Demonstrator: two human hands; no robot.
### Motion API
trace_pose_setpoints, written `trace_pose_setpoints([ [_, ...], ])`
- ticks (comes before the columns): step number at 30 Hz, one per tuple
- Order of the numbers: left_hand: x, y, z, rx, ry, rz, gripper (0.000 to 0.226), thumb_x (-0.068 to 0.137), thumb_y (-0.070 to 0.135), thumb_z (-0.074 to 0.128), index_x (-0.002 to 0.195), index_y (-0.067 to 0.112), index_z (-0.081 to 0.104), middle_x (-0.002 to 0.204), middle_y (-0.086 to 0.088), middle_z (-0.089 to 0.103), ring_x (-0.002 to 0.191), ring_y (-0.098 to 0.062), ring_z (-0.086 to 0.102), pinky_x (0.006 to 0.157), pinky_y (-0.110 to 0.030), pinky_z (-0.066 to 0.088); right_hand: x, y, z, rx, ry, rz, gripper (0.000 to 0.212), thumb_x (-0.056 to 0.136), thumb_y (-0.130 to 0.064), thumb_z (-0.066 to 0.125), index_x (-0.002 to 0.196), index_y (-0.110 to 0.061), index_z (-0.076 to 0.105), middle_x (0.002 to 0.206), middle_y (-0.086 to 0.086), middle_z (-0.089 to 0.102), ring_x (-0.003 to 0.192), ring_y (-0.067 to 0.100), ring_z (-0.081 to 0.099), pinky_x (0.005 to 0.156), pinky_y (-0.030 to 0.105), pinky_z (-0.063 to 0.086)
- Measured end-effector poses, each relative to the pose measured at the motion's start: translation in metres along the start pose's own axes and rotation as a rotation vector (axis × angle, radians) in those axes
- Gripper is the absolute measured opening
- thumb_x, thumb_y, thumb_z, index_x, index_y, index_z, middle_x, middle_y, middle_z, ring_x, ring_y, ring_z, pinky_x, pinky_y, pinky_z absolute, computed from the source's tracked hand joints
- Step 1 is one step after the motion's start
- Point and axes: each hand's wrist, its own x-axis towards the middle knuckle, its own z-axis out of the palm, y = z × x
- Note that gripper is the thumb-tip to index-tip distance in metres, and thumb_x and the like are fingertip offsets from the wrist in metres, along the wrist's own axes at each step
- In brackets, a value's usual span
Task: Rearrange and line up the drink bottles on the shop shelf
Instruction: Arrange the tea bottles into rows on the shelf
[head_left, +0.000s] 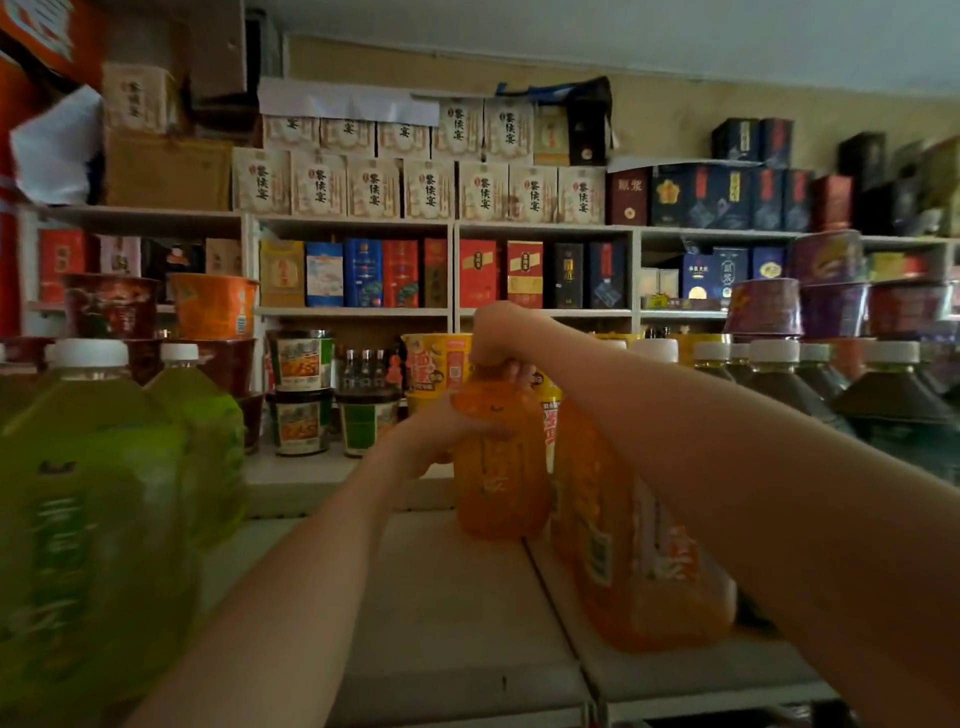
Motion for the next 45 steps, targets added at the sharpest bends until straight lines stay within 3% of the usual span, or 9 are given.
trace_pose_setpoints([
  [5, 0.005, 0.01, 0.001, 0.107, 0.015, -0.01, 0.068, 0.062, 0.041, 0.083, 0.121, 0.025, 0.055, 0.114, 0.002, 0.066, 0.108, -0.024, 0.06, 0.095, -0.053, 0.045, -0.014, 0.005, -0.023, -0.245, -0.059, -0.065, 0.032, 0.095, -0.023, 0.053, 0.119, -0.002, 0.052, 0.082, 0.006, 0.054, 0.069, 0.018, 0.057, 0.058, 0.027, 0.049],
  [8, 0.017, 0.009, 0.01, 0.105, 0.092, -0.016, 0.081, 0.056, 0.042, 0.085, 0.124, 0.013, 0.052, 0.116, -0.007, 0.064, 0.109, -0.029, 0.06, 0.094, -0.05, 0.048, -0.023, 0.018, -0.049, -0.177, -0.115, -0.121, 0.042, 0.094, -0.037, 0.052, 0.118, -0.002, 0.054, 0.099, 0.01, 0.066, 0.088, 0.023, 0.066, 0.081, 0.036, 0.055],
  [11, 0.028, 0.008, 0.022, -0.043, 0.173, -0.017, 0.104, 0.053, 0.034, 0.088, 0.138, 0.006, 0.036, 0.128, -0.015, 0.055, 0.116, -0.033, 0.055, 0.097, -0.048, 0.047, -0.033, 0.046, -0.071, -0.118, -0.062, -0.178, 0.038, 0.095, -0.038, 0.05, 0.116, -0.008, 0.058, 0.097, 0.005, 0.065, 0.089, 0.017, 0.064, 0.069, 0.025, 0.053],
  [16, 0.042, 0.013, 0.033, -0.088, 0.05, 0.029, 0.02, 0.078, 0.019, 0.073, 0.087, 0.009, 0.058, 0.079, -0.004, 0.067, 0.069, -0.012, 0.069, 0.058, -0.02, 0.053, -0.045, 0.097, -0.068, -0.039, -0.127, -0.119, 0.035, 0.096, -0.031, 0.048, 0.122, -0.009, 0.057, 0.118, 0.01, 0.063, 0.104, 0.02, 0.061, 0.08, 0.025, 0.05],
  [18, 0.045, 0.017, 0.037, -0.093, 0.013, 0.056, 0.015, 0.083, 0.017, 0.068, 0.076, 0.014, 0.056, 0.069, 0.0, 0.067, 0.063, -0.012, 0.069, 0.051, -0.018, 0.051, -0.05, 0.108, -0.061, 0.065, -0.143, -0.132, 0.033, 0.097, -0.028, 0.048, 0.123, -0.009, 0.057, 0.117, 0.005, 0.063, 0.097, 0.014, 0.061, 0.075, 0.02, 0.05],
  [23, 0.045, 0.021, 0.036, -0.101, -0.088, 0.076, 0.011, 0.088, 0.025, 0.061, 0.091, 0.015, 0.057, 0.077, 0.003, 0.072, 0.074, -0.013, 0.07, 0.07, -0.029, 0.053, -0.057, 0.118, -0.049, 0.1, -0.159, -0.205, 0.033, 0.096, -0.028, 0.05, 0.125, -0.016, 0.058, 0.108, -0.009, 0.055, 0.092, 0.005, 0.052, 0.073, 0.018, 0.045],
  [28, 0.049, 0.017, 0.044, -0.289, -0.187, 0.003, 0.047, 0.09, 0.053, 0.051, 0.126, 0.023, 0.051, 0.124, -0.006, 0.061, 0.113, -0.027, 0.058, 0.091, -0.044, 0.047, -0.056, 0.121, -0.04, 0.18, -0.149, -0.204, 0.029, 0.092, -0.03, 0.057, 0.115, -0.015, 0.065, 0.109, -0.004, 0.061, 0.104, 0.015, 0.055, 0.073, 0.02, 0.045],
  [40, 0.044, 0.022, 0.061, -0.353, -0.163, 0.028, 0.044, 0.097, 0.04, 0.047, 0.122, 0.005, 0.054, 0.093, -0.008, 0.068, 0.09, -0.025, 0.066, 0.084, -0.039, 0.049, -0.054, 0.135, -0.025, 0.106, -0.021, -0.262, 0.024, 0.093, -0.033, 0.056, 0.104, -0.015, 0.068, 0.094, -0.006, 0.065, 0.087, 0.011, 0.06, 0.063, 0.017, 0.039],
  [45, 0.024, 0.042, 0.068, -0.204, -0.157, -0.105, 0.037, 0.095, 0.05, 0.045, 0.089, 0.017, 0.06, 0.078, -0.008, 0.072, 0.088, -0.021, 0.067, 0.096, -0.045, 0.046, -0.059, 0.134, -0.024, 0.178, 0.005, -0.215, 0.04, 0.093, -0.044, 0.05, 0.104, -0.01, 0.069, 0.098, 0.001, 0.067, 0.092, 0.016, 0.061, 0.067, 0.02, 0.041],
])
